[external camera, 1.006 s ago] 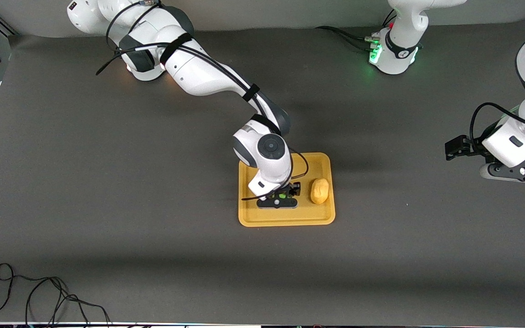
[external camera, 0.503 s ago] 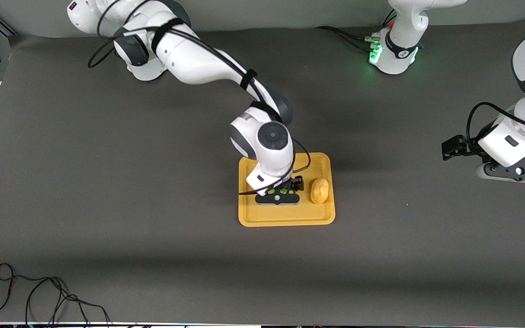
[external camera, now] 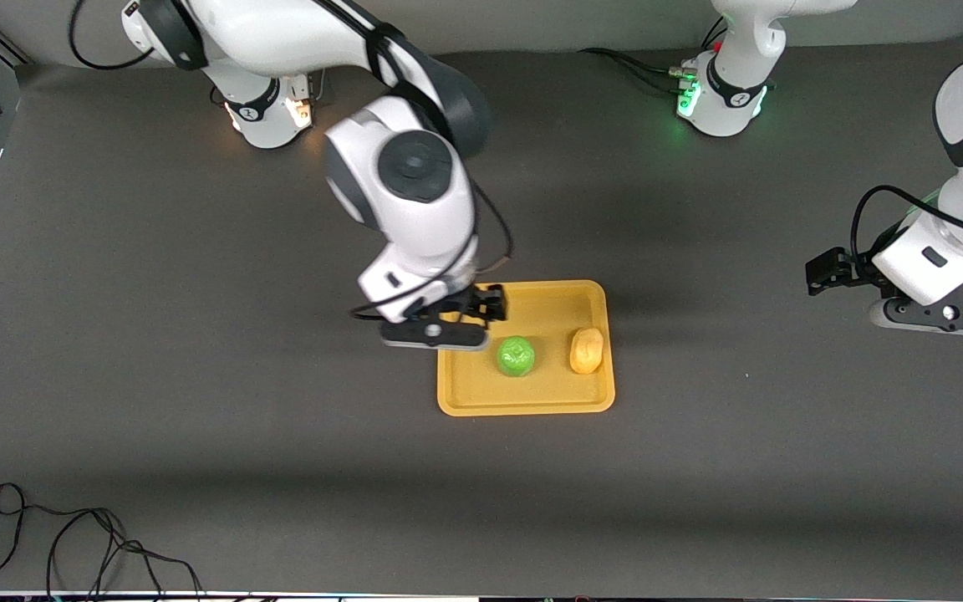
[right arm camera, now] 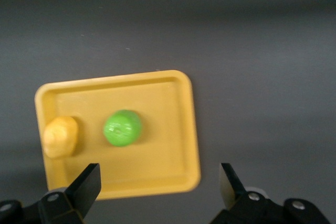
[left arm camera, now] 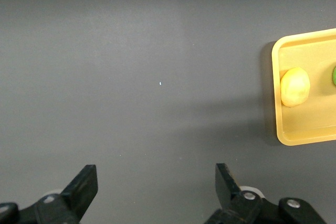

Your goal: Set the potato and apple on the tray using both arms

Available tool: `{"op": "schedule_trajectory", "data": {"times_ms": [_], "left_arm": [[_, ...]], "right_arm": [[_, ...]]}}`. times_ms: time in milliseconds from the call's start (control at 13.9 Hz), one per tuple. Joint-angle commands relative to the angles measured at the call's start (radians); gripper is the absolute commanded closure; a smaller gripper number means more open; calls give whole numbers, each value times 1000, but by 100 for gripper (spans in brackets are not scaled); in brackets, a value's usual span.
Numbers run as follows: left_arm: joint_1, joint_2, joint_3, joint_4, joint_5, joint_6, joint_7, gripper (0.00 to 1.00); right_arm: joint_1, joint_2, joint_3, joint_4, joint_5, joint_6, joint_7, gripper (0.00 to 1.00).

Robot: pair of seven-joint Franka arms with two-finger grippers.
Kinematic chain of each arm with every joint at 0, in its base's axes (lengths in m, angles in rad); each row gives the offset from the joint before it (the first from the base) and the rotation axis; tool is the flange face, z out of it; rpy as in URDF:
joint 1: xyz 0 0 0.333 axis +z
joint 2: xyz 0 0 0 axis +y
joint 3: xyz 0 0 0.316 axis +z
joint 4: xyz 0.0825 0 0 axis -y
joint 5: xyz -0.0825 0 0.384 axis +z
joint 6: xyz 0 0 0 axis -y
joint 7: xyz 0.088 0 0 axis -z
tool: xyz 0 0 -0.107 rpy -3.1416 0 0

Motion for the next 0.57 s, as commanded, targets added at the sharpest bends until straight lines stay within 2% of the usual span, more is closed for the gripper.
{"op": "schedule_trajectory", "data": {"times_ms": [0, 144, 359, 503], "left_arm": [[-3, -10, 5, 7, -2, 5, -3, 0], [2, -2, 5, 20, -2, 5, 0, 0], [5, 1, 6, 23, -2, -10, 32, 0], [5, 2, 8, 17, -2, -10, 34, 0]], "right_arm": [[-69, -188, 1, -197, -8, -47, -118, 0], [-123, -327, -13, -352, -8, -44, -224, 0], [-204, -483, -62, -505, 0, -39, -412, 0], [-305, -569, -57, -595, 4, -15, -514, 0]]}}
